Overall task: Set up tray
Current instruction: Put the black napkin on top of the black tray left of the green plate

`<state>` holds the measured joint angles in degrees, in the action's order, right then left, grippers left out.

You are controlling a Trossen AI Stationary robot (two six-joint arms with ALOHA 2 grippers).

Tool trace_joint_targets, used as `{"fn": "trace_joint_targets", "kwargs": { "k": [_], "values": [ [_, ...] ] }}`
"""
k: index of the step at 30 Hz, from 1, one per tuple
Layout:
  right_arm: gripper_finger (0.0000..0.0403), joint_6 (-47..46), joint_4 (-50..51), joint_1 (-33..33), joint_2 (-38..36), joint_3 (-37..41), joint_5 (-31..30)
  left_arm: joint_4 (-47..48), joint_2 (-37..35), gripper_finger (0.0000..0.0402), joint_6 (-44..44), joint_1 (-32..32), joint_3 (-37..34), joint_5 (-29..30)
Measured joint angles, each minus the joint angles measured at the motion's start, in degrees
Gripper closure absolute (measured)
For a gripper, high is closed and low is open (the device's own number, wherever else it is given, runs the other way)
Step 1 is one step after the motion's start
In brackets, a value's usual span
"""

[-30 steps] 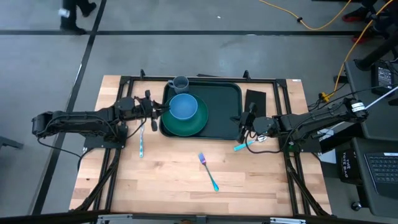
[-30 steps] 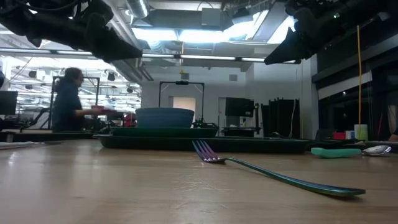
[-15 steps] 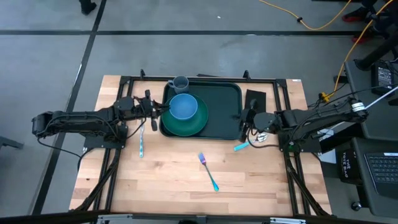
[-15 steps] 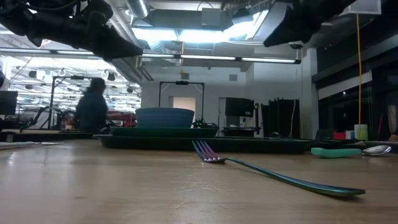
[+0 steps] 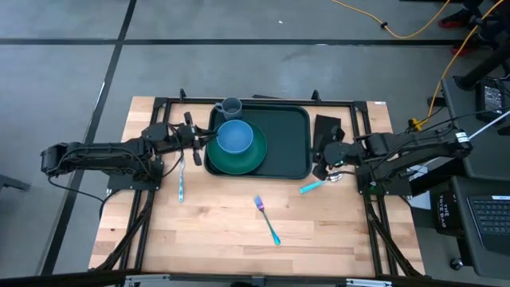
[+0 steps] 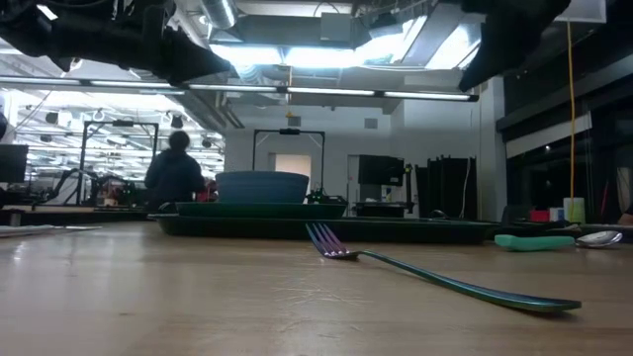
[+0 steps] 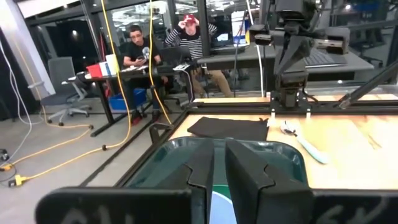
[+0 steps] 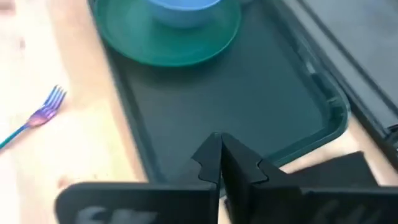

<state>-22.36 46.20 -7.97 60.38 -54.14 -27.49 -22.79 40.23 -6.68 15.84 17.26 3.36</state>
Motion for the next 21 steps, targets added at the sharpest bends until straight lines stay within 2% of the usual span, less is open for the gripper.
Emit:
{"fn": "trace_joint_targets", "kwargs": {
  "k": [4,12,16,21],
  "values": [
    [0.0360,-0.5,3.9,0.0,0.0,-1.1,1.1,0.0,0.0,0.0369,0.0,0.0,0.0,0.0],
    [0.0293,-7.9,15.6,0.0,0.0,-3.5,4.7,0.2,0.0,0.0370,0.0,0.0,0.0,0.0],
    [0.0282,-10.5,21.7,0.0,1.1,-3.6,4.8,0.3,0.0,0.0369,0.0,0.0,0.0,0.0],
    [0.0281,-14.8,29.7,0.0,6.6,-3.6,6.4,0.3,0.0,0.0370,0.0,0.0,0.0,0.0]
  ]
}}
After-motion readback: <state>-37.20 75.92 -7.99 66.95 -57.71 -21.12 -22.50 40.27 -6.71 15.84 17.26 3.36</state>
